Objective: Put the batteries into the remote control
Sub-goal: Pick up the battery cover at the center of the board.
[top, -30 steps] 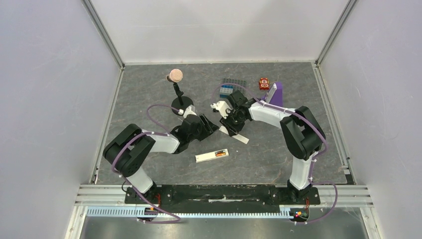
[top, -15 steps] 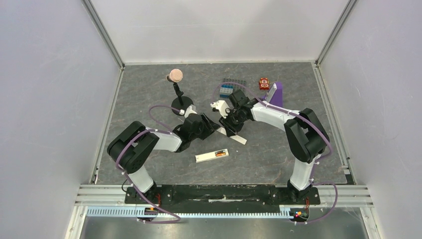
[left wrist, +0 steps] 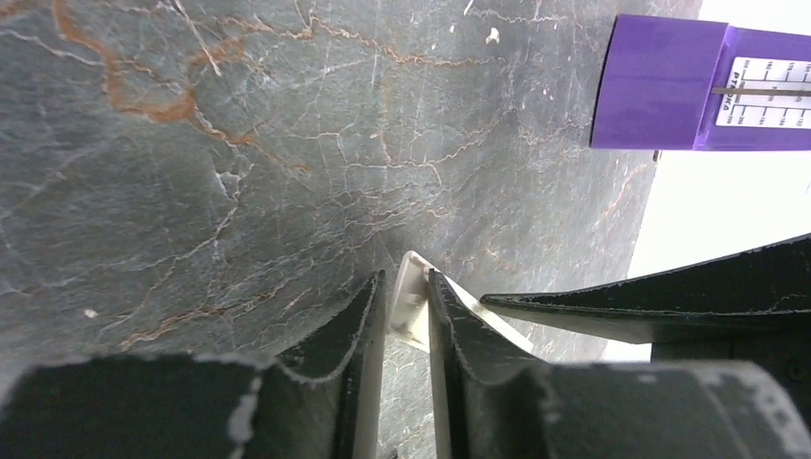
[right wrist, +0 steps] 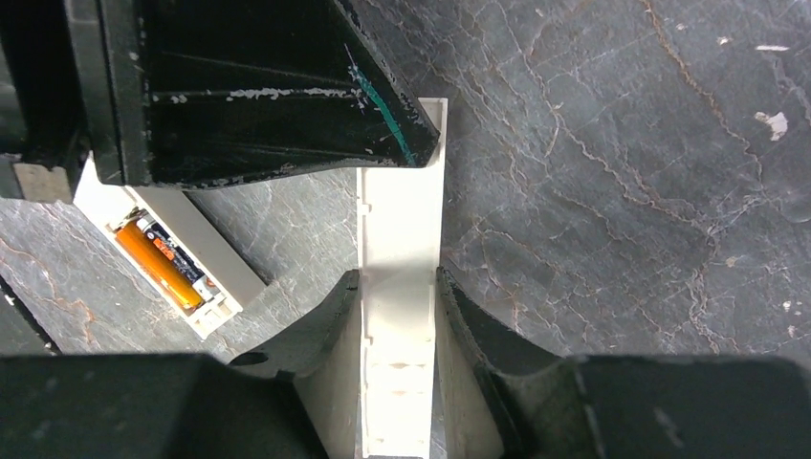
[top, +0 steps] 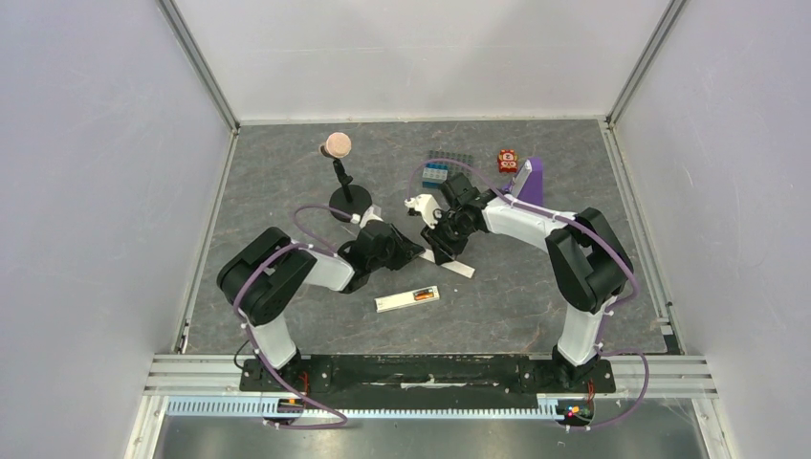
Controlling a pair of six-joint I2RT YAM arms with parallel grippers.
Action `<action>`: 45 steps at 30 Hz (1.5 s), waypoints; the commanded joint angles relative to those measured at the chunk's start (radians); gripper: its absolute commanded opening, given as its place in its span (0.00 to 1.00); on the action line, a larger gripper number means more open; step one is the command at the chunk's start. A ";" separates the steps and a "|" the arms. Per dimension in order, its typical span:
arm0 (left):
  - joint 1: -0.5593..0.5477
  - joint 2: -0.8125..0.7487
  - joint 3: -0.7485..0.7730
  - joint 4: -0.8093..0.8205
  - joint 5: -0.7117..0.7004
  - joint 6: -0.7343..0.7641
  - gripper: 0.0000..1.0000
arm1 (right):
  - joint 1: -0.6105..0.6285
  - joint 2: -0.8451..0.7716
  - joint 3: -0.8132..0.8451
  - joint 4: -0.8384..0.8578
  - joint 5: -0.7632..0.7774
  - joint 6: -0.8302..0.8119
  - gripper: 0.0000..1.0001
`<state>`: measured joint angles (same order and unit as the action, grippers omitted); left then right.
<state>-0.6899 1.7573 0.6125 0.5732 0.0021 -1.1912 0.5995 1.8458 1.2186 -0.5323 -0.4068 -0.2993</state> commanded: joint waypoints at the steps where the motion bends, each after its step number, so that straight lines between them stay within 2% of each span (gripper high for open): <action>1: -0.008 0.026 -0.007 0.071 0.030 -0.034 0.23 | 0.004 -0.031 -0.004 0.031 -0.029 -0.003 0.31; 6: -0.008 0.032 -0.010 0.107 0.040 -0.043 0.02 | 0.004 -0.030 -0.006 0.032 -0.025 -0.001 0.33; 13: -0.008 -0.033 -0.047 0.080 0.005 -0.055 0.02 | 0.003 -0.098 -0.040 0.082 -0.001 0.019 0.57; 16: -0.008 -0.113 -0.046 -0.025 0.002 -0.084 0.02 | 0.006 -0.155 -0.066 0.130 0.043 0.027 0.59; 21: -0.008 -0.295 0.010 -0.352 -0.038 -0.097 0.02 | 0.049 -0.343 -0.219 0.331 0.144 0.062 0.60; 24: -0.009 -0.399 0.052 -0.556 -0.084 -0.092 0.02 | 0.118 -0.477 -0.355 0.518 0.207 0.080 0.60; 27: -0.008 -0.503 0.065 -0.671 -0.123 -0.101 0.02 | 0.208 -0.605 -0.474 0.689 0.266 0.085 0.61; 34: -0.009 -0.672 0.079 -0.789 -0.142 -0.140 0.02 | 0.423 -0.774 -0.702 0.997 0.448 0.100 0.62; 45: -0.011 -0.835 0.061 -0.857 -0.061 -0.178 0.02 | 0.547 -0.727 -0.763 1.166 0.620 -0.009 0.61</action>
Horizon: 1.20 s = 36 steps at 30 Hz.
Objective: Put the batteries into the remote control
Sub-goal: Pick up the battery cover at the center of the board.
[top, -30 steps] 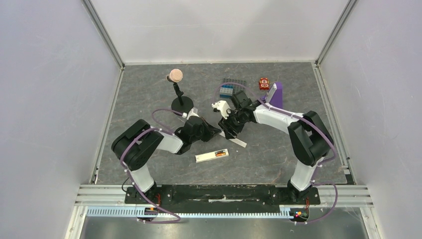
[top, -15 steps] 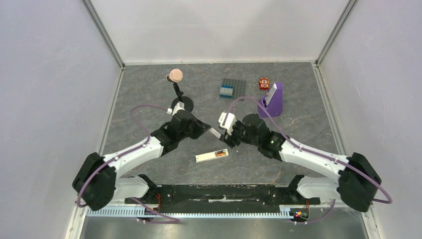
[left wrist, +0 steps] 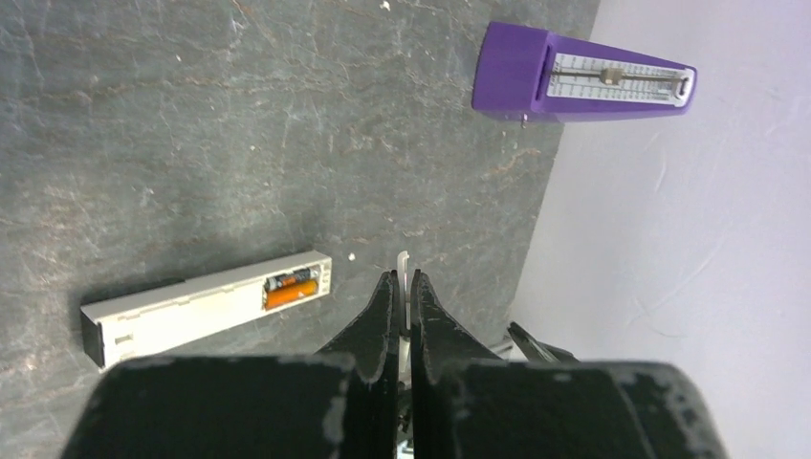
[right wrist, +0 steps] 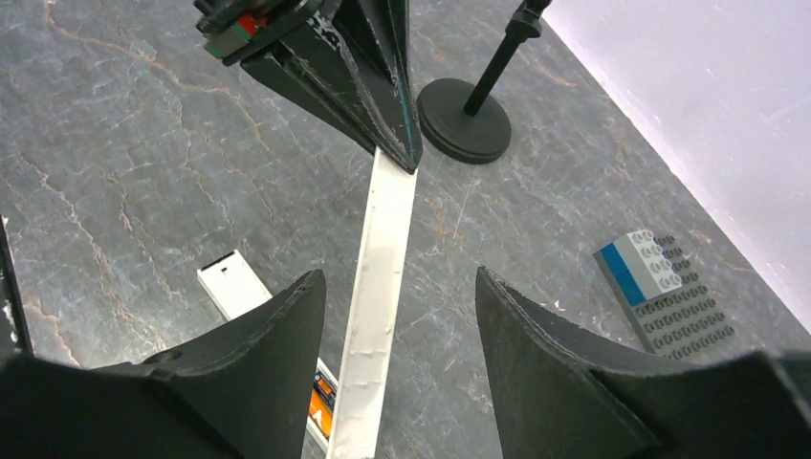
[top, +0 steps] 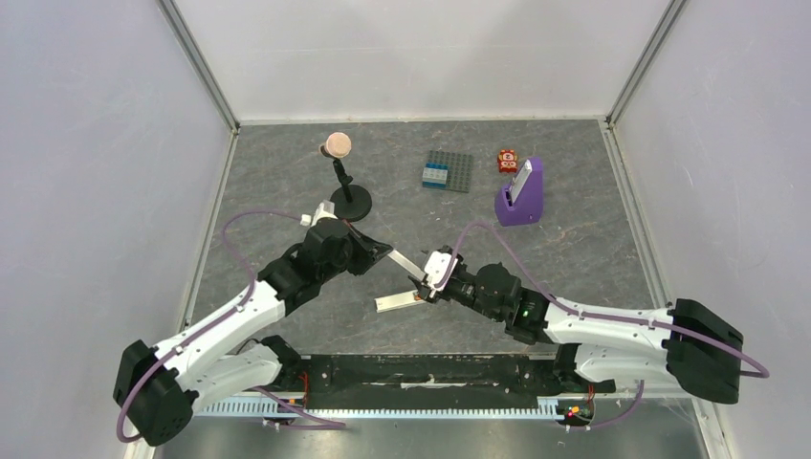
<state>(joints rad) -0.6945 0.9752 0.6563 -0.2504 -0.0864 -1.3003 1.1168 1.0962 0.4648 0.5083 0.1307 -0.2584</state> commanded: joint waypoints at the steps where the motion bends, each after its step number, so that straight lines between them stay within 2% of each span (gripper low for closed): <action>1: -0.005 -0.066 0.014 -0.035 0.029 -0.073 0.02 | 0.041 0.032 -0.007 0.126 0.088 -0.058 0.61; 9: -0.005 -0.131 0.021 -0.079 0.004 -0.090 0.02 | 0.123 0.099 0.008 0.146 0.197 -0.096 0.62; 12: -0.005 -0.155 0.018 -0.085 0.018 -0.105 0.02 | 0.126 0.137 0.028 0.147 0.296 -0.096 0.59; 16: -0.006 -0.212 -0.004 -0.091 0.034 -0.138 0.02 | 0.126 0.190 0.103 0.067 0.402 -0.090 0.43; 20: -0.005 -0.250 -0.003 -0.116 0.032 -0.141 0.04 | 0.128 0.196 0.111 0.066 0.409 -0.099 0.23; 24: -0.005 -0.266 -0.009 -0.118 0.024 -0.120 0.28 | 0.131 0.178 0.117 0.050 0.371 -0.090 0.02; 29: -0.005 -0.297 -0.016 -0.108 0.006 -0.013 0.67 | 0.131 0.153 0.160 -0.065 0.285 -0.042 0.00; 33: -0.005 -0.363 -0.012 -0.144 -0.075 0.143 0.74 | 0.120 0.130 0.190 -0.189 0.197 0.039 0.00; 36: -0.005 -0.440 -0.016 -0.175 -0.149 0.267 0.75 | 0.094 0.105 0.205 -0.277 0.075 0.118 0.00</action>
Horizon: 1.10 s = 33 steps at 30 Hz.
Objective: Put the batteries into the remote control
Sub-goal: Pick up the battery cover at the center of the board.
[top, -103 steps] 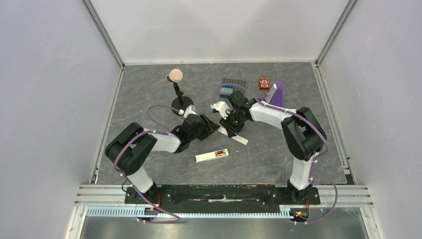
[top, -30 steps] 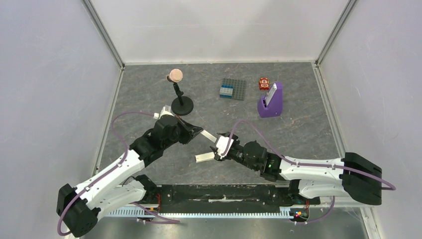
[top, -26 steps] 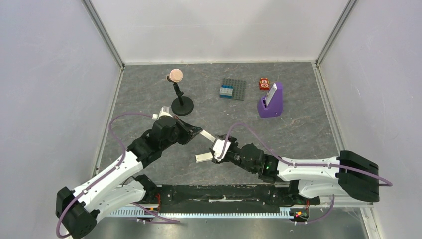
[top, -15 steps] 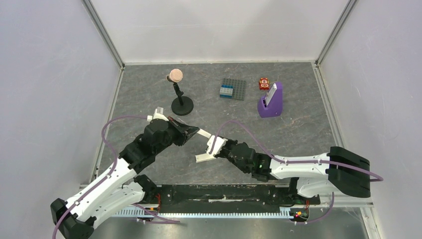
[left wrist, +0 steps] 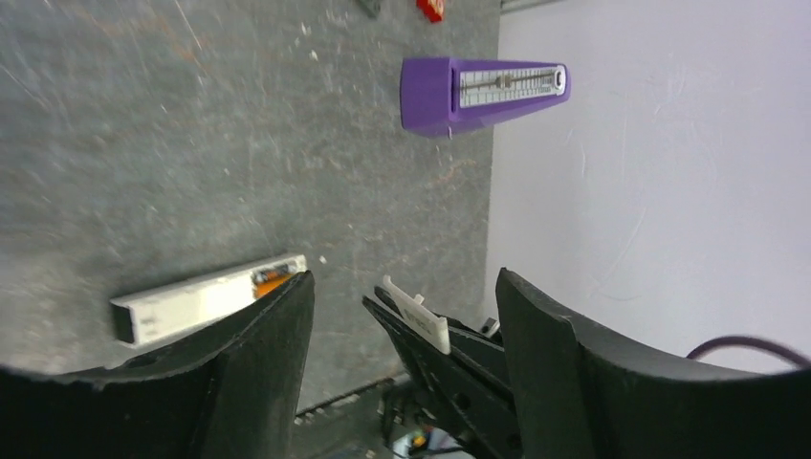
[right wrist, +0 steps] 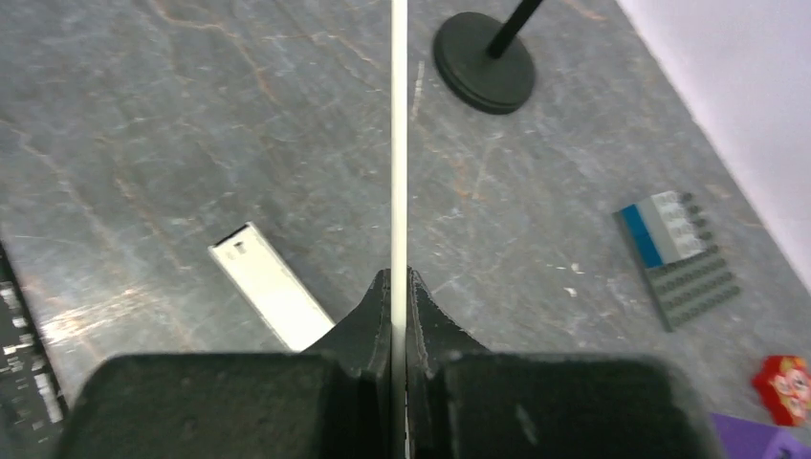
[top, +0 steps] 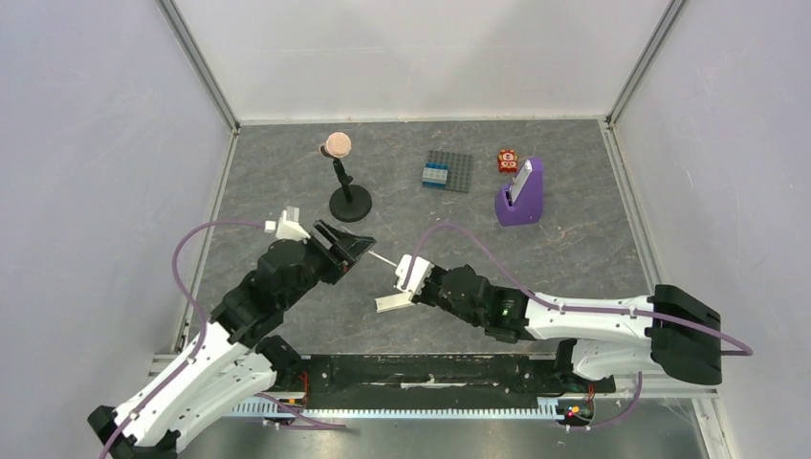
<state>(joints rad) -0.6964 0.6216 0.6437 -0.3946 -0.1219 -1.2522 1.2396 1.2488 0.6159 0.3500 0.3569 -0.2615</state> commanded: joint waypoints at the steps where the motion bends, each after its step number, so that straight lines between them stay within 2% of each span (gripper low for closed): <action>1: -0.003 -0.116 -0.004 -0.030 -0.128 0.271 0.75 | -0.041 -0.058 0.055 -0.140 -0.206 0.145 0.00; 4: -0.003 -0.187 -0.001 0.007 -0.115 0.426 0.74 | -0.072 -0.095 0.059 -0.191 -0.340 0.205 0.00; 8: -0.003 -0.252 0.005 0.116 0.050 0.653 0.74 | -0.105 -0.130 0.086 -0.263 -0.543 0.248 0.00; 12: -0.003 -0.220 0.056 0.157 0.252 0.799 0.77 | -0.117 -0.147 0.135 -0.332 -0.710 0.300 0.00; 15: -0.003 -0.148 0.132 0.122 0.394 0.874 0.75 | -0.118 -0.179 0.149 -0.335 -0.811 0.335 0.00; 20: -0.003 -0.047 0.231 0.079 0.660 0.960 0.75 | -0.125 -0.206 0.162 -0.321 -0.865 0.381 0.00; 26: -0.003 -0.029 0.234 0.055 0.889 1.014 0.77 | -0.137 -0.226 0.157 -0.315 -0.897 0.393 0.00; 31: -0.004 -0.019 0.229 0.008 0.939 1.018 0.76 | -0.153 -0.250 0.162 -0.316 -0.898 0.396 0.00; 33: -0.003 -0.001 0.228 0.007 0.958 1.005 0.71 | -0.157 -0.248 0.169 -0.316 -0.900 0.400 0.00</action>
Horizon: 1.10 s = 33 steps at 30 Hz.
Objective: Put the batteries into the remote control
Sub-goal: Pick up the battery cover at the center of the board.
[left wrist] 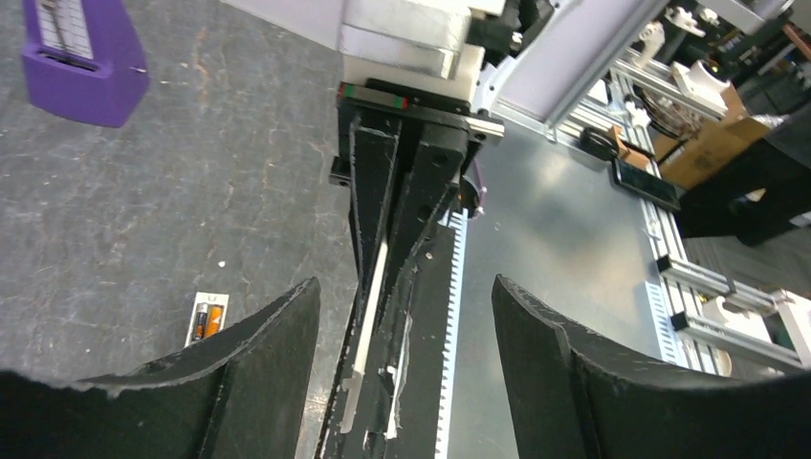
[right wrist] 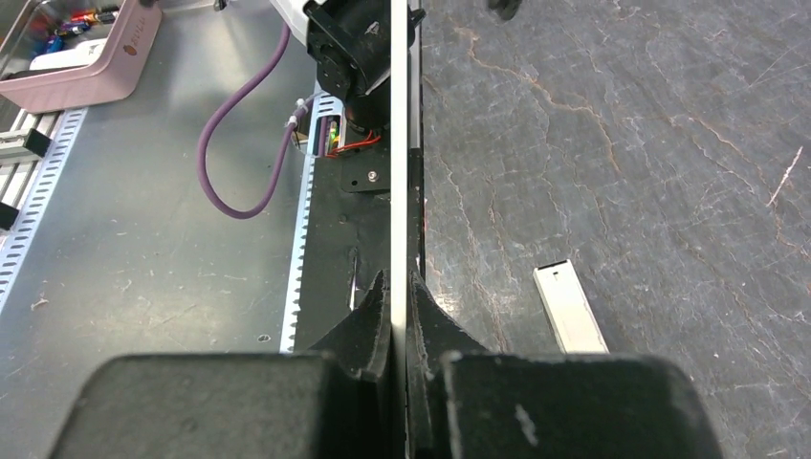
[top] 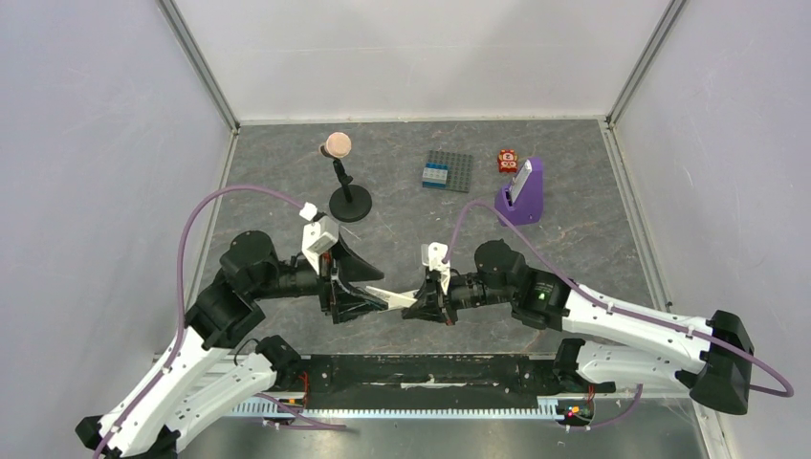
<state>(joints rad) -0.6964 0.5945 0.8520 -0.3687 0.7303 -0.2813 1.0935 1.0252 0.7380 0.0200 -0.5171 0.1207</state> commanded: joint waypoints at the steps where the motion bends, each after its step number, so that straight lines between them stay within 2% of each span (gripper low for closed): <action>1: -0.004 0.034 0.019 -0.022 0.102 0.027 0.68 | -0.014 -0.022 0.050 0.014 -0.026 0.018 0.00; 4: -0.003 0.061 0.025 -0.037 0.089 0.027 0.63 | -0.017 -0.019 0.058 0.014 -0.032 0.022 0.00; 9: -0.004 0.090 0.035 -0.055 0.096 0.038 0.42 | -0.025 -0.022 0.061 0.014 -0.043 0.026 0.00; 12: -0.003 0.092 0.032 -0.058 0.113 0.046 0.27 | -0.033 -0.020 0.066 0.015 -0.049 0.035 0.00; 15: -0.003 0.090 0.027 -0.056 0.118 0.055 0.03 | -0.043 -0.021 0.066 0.024 -0.056 0.051 0.01; 16: -0.003 0.087 0.026 -0.053 0.113 0.054 0.02 | -0.046 -0.023 0.062 0.030 -0.060 0.055 0.06; 17: -0.003 0.082 0.023 -0.043 0.105 0.049 0.02 | -0.049 -0.027 0.058 0.035 -0.059 0.061 0.21; 19: -0.004 0.067 0.017 -0.016 0.051 0.018 0.02 | -0.058 -0.043 0.042 0.052 -0.036 0.075 0.59; 21: -0.004 0.050 0.013 0.008 -0.021 -0.025 0.02 | -0.072 -0.077 0.010 0.102 -0.017 0.102 0.79; 23: -0.002 0.033 -0.004 0.060 -0.120 -0.102 0.02 | -0.094 -0.135 -0.042 0.216 -0.005 0.190 0.86; 26: -0.002 0.039 -0.014 0.124 -0.190 -0.221 0.02 | -0.123 -0.188 -0.123 0.429 0.085 0.375 0.92; 29: -0.003 0.046 -0.031 0.210 -0.229 -0.359 0.02 | -0.140 -0.198 -0.178 0.574 0.195 0.532 0.92; 33: -0.003 0.033 -0.079 0.349 -0.239 -0.500 0.02 | -0.150 -0.172 -0.238 0.793 0.207 0.733 0.89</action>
<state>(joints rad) -0.6971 0.6350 0.8078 -0.2024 0.5476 -0.5686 0.9504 0.8326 0.5480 0.5087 -0.3832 0.5873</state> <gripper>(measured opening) 0.063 0.912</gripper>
